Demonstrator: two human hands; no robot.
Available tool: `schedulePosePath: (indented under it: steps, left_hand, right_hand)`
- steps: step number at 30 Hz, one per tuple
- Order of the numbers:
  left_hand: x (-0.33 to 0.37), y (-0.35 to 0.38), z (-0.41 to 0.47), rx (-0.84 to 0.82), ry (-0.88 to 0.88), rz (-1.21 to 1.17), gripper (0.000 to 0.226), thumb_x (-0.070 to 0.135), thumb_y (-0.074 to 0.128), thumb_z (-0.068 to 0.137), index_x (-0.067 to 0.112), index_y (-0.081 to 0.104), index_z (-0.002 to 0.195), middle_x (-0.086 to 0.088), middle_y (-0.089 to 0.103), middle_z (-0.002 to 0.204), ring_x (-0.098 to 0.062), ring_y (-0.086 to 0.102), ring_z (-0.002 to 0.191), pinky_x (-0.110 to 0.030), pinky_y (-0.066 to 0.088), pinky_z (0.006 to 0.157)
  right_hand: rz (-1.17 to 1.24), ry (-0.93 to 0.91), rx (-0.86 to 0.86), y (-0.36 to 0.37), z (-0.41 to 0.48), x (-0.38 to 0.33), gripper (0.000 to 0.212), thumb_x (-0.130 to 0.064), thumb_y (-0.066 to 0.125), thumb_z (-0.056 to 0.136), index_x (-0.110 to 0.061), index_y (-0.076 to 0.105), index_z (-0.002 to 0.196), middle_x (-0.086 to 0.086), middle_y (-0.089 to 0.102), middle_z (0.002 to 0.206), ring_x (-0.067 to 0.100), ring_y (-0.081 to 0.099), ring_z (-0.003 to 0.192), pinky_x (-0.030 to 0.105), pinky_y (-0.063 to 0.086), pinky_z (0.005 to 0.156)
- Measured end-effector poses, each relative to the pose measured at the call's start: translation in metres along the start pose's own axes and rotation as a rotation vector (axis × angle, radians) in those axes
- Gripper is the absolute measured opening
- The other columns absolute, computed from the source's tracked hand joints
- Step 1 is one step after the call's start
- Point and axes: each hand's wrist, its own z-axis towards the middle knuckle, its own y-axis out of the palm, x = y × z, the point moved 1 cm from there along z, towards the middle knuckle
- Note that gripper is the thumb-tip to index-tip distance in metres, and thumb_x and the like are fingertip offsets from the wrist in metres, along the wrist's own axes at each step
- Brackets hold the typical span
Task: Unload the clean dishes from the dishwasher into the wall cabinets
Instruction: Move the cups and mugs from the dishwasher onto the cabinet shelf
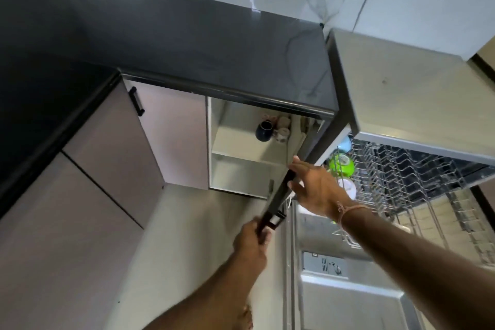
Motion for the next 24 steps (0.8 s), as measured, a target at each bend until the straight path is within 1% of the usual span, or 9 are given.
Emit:
schedulePosePath:
  steps: [2,3,5,7,10,12,16,20,24]
  left_hand:
    - [0.037,-0.013,0.009,0.017,0.068,0.007,0.021,0.019,0.060,0.094,0.005,0.063,0.110,-0.013,0.068,0.089,-0.019,0.061,0.066,-0.028,0.057,0.059]
    - [0.054,-0.016,0.016,0.000,0.104,0.025,0.032,0.026,0.061,0.094,0.006,0.063,0.118,-0.014,0.067,0.107,-0.023,0.065,0.080,-0.032,0.057,0.071]
    - [0.088,-0.017,0.026,-0.063,0.153,0.069,0.048,0.041,0.061,0.093,0.014,0.058,0.133,-0.015,0.057,0.133,-0.030,0.063,0.106,-0.042,0.051,0.096]
    - [0.119,-0.009,0.041,-0.123,0.204,0.092,0.060,0.052,0.059,0.091,0.021,0.051,0.141,-0.011,0.048,0.145,-0.033,0.057,0.119,-0.047,0.041,0.109]
    - [0.153,0.015,0.059,-0.147,0.265,0.130,0.063,0.061,0.054,0.090,0.027,0.048,0.142,-0.006,0.050,0.146,-0.034,0.052,0.126,-0.049,0.040,0.109]
    - [0.169,0.029,0.073,-0.135,0.296,0.130,0.061,0.063,0.050,0.091,0.027,0.049,0.141,-0.004,0.053,0.144,-0.032,0.050,0.130,-0.050,0.038,0.111]
    - [0.202,0.052,0.089,-0.129,0.338,0.192,0.074,0.072,0.044,0.088,0.026,0.043,0.145,-0.003,0.047,0.148,-0.032,0.042,0.137,-0.051,0.035,0.112]
    - [0.228,0.079,0.109,-0.117,0.369,0.237,0.074,0.076,0.039,0.086,0.029,0.043,0.144,-0.003,0.044,0.149,-0.034,0.040,0.136,-0.051,0.039,0.109]
    - [0.245,0.100,0.121,-0.100,0.369,0.260,0.080,0.081,0.039,0.082,0.029,0.042,0.143,-0.005,0.044,0.149,-0.036,0.040,0.135,-0.052,0.040,0.106]
  right_hand:
    - [0.016,-0.033,-0.049,0.011,0.015,-0.020,0.065,-0.024,0.054,0.097,-0.015,0.024,0.154,0.007,0.010,0.163,0.030,0.044,0.136,0.037,0.033,0.113]
    - [0.003,-0.045,-0.057,0.017,0.025,-0.027,0.071,-0.026,0.053,0.098,-0.017,0.014,0.156,0.005,0.001,0.164,0.029,0.036,0.141,0.036,0.029,0.115]
    - [-0.021,-0.065,-0.030,0.026,0.050,-0.041,0.078,-0.027,0.052,0.098,-0.019,0.002,0.157,0.005,-0.010,0.163,0.029,0.016,0.149,0.035,0.021,0.117]
    - [-0.045,-0.061,-0.005,0.033,0.075,-0.054,0.081,-0.028,0.051,0.098,-0.020,-0.005,0.156,0.006,-0.016,0.162,0.031,0.006,0.150,0.039,0.022,0.118]
    - [-0.085,-0.030,0.006,0.045,0.103,-0.063,0.086,-0.031,0.051,0.099,-0.021,-0.014,0.155,0.006,-0.026,0.160,0.039,0.000,0.149,0.043,0.030,0.114]
    - [-0.083,-0.030,0.010,0.054,0.116,-0.063,0.093,-0.034,0.053,0.097,-0.023,-0.021,0.153,0.005,-0.035,0.156,0.042,-0.005,0.147,0.044,0.032,0.112]
    - [-0.114,-0.083,0.090,0.069,0.145,-0.063,0.093,-0.031,0.051,0.097,-0.015,-0.024,0.151,0.009,-0.047,0.146,0.044,-0.004,0.147,0.049,0.020,0.120]
    - [-0.204,-0.082,0.205,0.084,0.170,-0.057,0.093,-0.027,0.050,0.091,-0.007,-0.017,0.152,0.014,-0.045,0.146,0.043,-0.022,0.143,0.051,0.008,0.121]
    - [-0.209,-0.083,0.192,0.094,0.191,-0.038,0.092,-0.025,0.050,0.089,-0.013,-0.013,0.154,0.011,-0.034,0.156,0.042,-0.023,0.144,0.053,0.008,0.121]
